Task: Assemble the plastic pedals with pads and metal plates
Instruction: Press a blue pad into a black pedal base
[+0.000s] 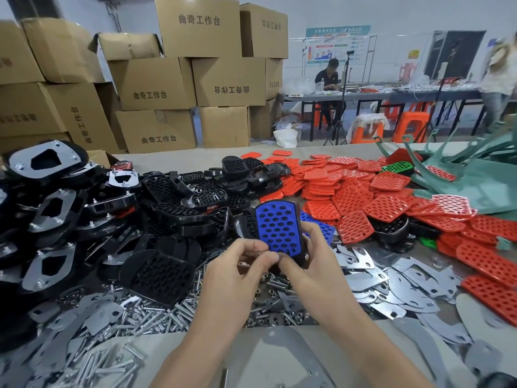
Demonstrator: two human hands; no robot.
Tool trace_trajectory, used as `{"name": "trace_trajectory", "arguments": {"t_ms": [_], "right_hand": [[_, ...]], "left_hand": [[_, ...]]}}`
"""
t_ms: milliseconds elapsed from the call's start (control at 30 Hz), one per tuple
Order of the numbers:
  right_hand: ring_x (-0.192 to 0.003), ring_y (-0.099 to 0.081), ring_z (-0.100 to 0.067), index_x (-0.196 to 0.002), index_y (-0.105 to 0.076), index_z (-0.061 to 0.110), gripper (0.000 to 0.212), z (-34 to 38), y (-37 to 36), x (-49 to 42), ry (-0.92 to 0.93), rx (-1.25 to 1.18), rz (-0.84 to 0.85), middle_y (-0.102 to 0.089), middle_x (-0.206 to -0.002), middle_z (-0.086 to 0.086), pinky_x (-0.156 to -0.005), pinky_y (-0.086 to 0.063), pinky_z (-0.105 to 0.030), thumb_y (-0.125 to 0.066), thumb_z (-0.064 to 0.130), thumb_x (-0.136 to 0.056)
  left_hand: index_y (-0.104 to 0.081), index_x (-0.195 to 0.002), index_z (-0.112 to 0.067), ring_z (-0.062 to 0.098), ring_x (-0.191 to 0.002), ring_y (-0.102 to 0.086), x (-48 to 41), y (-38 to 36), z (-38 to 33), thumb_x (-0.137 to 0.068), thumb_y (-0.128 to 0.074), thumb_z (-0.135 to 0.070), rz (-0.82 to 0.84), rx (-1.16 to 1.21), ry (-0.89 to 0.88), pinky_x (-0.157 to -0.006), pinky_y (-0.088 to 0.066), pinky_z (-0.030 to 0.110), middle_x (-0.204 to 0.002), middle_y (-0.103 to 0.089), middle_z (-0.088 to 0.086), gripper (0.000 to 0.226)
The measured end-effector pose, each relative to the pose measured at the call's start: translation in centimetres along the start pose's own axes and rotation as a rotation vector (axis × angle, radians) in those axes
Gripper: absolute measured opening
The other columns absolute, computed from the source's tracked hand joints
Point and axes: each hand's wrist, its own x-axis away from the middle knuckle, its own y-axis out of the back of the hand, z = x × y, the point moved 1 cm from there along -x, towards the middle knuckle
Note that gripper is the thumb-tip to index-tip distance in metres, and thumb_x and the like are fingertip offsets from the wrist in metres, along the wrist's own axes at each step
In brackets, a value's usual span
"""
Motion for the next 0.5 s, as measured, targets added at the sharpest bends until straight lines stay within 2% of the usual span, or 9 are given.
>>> {"name": "trace_trajectory", "arguments": {"t_ms": [100,200,367,433,500], "right_hand": [[-0.1,-0.07,-0.01,-0.114,-0.056,0.026,0.036,0.0,0.22,-0.12,-0.016,-0.048,0.002,-0.073,-0.111,0.0,-0.08,-0.051,-0.015,-0.066,-0.003,-0.094],[-0.104,-0.069,-0.017,-0.114,-0.057,0.023,0.035,-0.09,0.26,-0.12,-0.019,-0.081,0.019,-0.073,-0.111,-0.003,-0.082,-0.052,-0.018,-0.066,-0.004,-0.094],[-0.111,-0.068,-0.021,-0.118,-0.058,0.022,0.035,-0.02,0.18,-0.03,-0.012,-0.106,0.066,-0.074,-0.113,-0.003,-0.099,-0.054,-0.039,-0.065,-0.004,-0.095],[-0.109,-0.07,-0.019,-0.118,-0.059,0.021,0.036,-0.04,0.03,0.08,-0.015,-0.127,0.082,-0.074,-0.112,-0.003,-0.094,-0.056,-0.033,-0.063,-0.006,-0.096],[-0.105,-0.07,-0.017,-0.118,-0.059,0.02,0.036,-0.03,-0.25,0.26,-0.011,-0.145,0.1,-0.075,-0.109,-0.003,-0.091,-0.056,-0.028,-0.06,-0.009,-0.096]], "left_hand": [[-0.065,-0.1,-0.037,0.011,-0.073,-0.066,0.03,0.13,-0.13,-0.091,-0.07,-0.029,0.062,0.05,0.026,-0.063,-0.055,0.026,-0.088,-0.069,-0.01,0.013],[-0.062,-0.105,-0.031,0.007,-0.067,-0.063,-0.2,0.22,-0.09,-0.092,-0.068,-0.026,0.067,0.106,0.055,-0.061,-0.055,0.025,-0.084,-0.067,-0.007,0.015],[-0.057,-0.11,-0.029,0.005,-0.069,-0.063,-0.51,0.43,0.25,-0.093,-0.067,-0.023,0.101,0.154,0.132,-0.064,-0.057,0.032,-0.084,-0.065,-0.009,0.02],[-0.056,-0.113,-0.031,0.006,-0.074,-0.065,-0.57,0.46,0.37,-0.095,-0.065,-0.019,0.121,0.169,0.156,-0.063,-0.058,0.033,-0.094,-0.067,-0.007,0.023],[-0.058,-0.115,-0.03,0.004,-0.081,-0.069,-0.69,0.45,0.44,-0.098,-0.061,-0.014,0.183,0.17,0.147,-0.064,-0.056,0.024,-0.102,-0.071,-0.011,0.024]]}}
